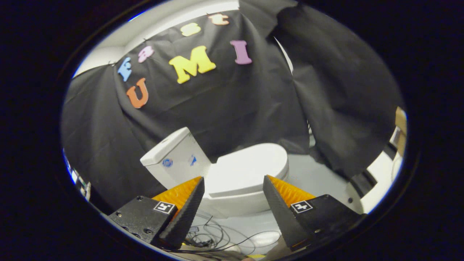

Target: Open the toilet lid.

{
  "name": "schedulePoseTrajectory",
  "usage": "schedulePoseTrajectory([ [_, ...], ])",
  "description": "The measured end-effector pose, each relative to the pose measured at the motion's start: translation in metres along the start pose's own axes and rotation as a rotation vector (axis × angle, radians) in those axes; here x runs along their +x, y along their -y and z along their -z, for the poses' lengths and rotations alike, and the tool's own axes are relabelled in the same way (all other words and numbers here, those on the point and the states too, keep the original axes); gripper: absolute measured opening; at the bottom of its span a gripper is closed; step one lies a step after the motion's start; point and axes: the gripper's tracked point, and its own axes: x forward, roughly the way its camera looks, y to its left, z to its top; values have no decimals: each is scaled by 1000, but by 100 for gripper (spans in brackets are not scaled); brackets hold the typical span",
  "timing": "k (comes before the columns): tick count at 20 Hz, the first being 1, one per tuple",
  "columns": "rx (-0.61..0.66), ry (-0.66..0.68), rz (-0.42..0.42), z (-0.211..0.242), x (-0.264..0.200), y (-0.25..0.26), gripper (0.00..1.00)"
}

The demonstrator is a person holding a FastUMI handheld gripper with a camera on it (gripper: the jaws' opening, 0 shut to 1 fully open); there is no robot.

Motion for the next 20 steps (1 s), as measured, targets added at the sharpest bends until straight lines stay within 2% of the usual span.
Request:
schedulePoseTrajectory([
  [4, 163, -113, -19, 22, 55, 25, 100],
  [11, 229, -207, 82, 56, 130, 97, 99],
  [14, 289, -220, 80, 62, 156, 116, 99],
  [18, 360, -253, 76, 76, 183, 139, 93],
  [20, 449, -265, 47, 83, 193, 143, 92],
])
